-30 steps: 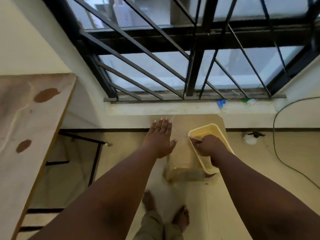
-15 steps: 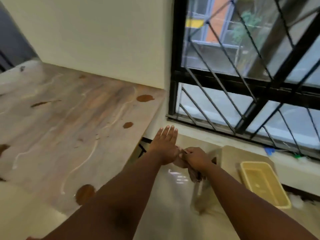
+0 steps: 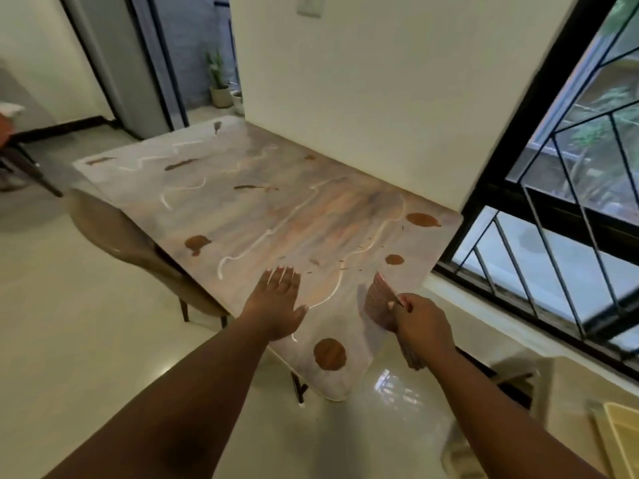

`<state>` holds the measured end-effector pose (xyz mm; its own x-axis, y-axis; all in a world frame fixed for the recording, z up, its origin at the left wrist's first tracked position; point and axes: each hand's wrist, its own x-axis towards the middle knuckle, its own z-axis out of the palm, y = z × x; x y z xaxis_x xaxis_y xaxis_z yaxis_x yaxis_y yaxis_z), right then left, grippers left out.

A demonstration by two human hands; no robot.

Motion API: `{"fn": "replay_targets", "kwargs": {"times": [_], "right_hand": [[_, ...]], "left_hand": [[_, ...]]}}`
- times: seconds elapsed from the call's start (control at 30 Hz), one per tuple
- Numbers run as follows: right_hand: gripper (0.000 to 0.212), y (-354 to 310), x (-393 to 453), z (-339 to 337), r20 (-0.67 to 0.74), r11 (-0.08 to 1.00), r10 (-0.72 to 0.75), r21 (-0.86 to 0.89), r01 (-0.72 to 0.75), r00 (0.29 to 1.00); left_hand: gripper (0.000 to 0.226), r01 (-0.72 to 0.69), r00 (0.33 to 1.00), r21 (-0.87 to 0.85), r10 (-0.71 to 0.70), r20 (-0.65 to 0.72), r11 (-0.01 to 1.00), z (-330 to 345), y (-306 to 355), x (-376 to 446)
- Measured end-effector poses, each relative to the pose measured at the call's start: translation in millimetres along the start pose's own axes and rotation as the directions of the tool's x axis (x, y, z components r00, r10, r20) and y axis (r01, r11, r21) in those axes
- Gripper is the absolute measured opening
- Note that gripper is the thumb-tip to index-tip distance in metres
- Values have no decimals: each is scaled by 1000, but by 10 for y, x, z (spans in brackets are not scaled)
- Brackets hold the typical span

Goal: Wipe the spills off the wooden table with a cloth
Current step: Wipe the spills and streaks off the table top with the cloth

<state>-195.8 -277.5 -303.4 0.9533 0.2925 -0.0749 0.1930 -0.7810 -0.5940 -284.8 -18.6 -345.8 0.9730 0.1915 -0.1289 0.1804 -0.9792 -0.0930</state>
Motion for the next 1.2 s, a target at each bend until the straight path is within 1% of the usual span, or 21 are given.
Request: {"fn": "replay_targets", "kwargs": {"times": [0.07, 0.1, 0.17, 0.2, 0.23, 0.27, 0.33, 0.4, 0.47, 0.5, 0.6, 0.73, 0.83, 0.97, 1.1, 1.2], "right_hand": [[21, -63, -154, 179, 31, 996, -72, -49, 73, 997], [22, -92, -242, 299, 76, 991, -116, -66, 121, 990], [20, -125, -383, 638, 210, 976, -189, -71, 208, 959], [24, -135, -440, 815, 284, 964, -217, -89, 251, 934], [32, -134, -484, 978, 345, 947, -235, -130, 295, 908], [42, -134, -532, 1106, 377, 926, -242, -186, 329, 894], [61, -96, -583, 1246, 382, 915, -231, -228, 334, 895], [69, -49, -578, 1263, 331, 908, -286, -207, 365, 899], [74, 91, -475, 1311, 369, 865, -358, -215, 453, 858], [75, 123, -458, 1308, 388, 836, -389, -233, 497, 835], [74, 191, -385, 1341, 441, 794, -415, -251, 554, 795], [74, 225, -374, 1449, 434, 749, -458, -282, 600, 776], [71, 201, -430, 1468, 415, 763, -465, -259, 592, 782], [65, 113, -566, 1452, 436, 737, -454, -305, 602, 777], [58, 90, -706, 1444, 454, 752, -411, -321, 575, 791], [55, 124, -711, 1395, 453, 714, -427, -362, 599, 782]], "left_hand": [[73, 8, 1000, -24, -7, 24, 1000, 120, -19, -72], [72, 3, 999, -35, -2, 32, 999, 172, -10, -92], [72, -17, 999, -46, 20, 46, 999, 289, 0, -93], [72, -33, 998, -39, 35, 53, 999, 338, -1, -85], [72, -49, 997, -22, 51, 58, 999, 382, -9, -74], [71, -74, 995, -1, 74, 61, 997, 413, -30, -57], [71, -119, 989, 26, 116, 96, 993, 448, -89, -2], [70, -116, 990, 46, 111, 90, 992, 467, -140, 26], [69, -82, 990, 33, 77, 121, 996, 507, -139, 107], [68, -66, 993, 17, 64, 101, 998, 518, -140, 104], [69, -54, 995, -42, 57, 81, 998, 554, -100, 92], [69, -79, 992, -71, 85, 92, 994, 665, -70, 85], [68, -114, 989, -91, 122, 82, 989, 698, -99, 146], [69, -186, 980, -77, 191, 60, 979, 694, -145, 312], [74, -226, 970, -77, 232, 77, 971, 667, -183, 433], [69, -259, 961, -70, 264, 85, 963, 646, -252, 508]]}}
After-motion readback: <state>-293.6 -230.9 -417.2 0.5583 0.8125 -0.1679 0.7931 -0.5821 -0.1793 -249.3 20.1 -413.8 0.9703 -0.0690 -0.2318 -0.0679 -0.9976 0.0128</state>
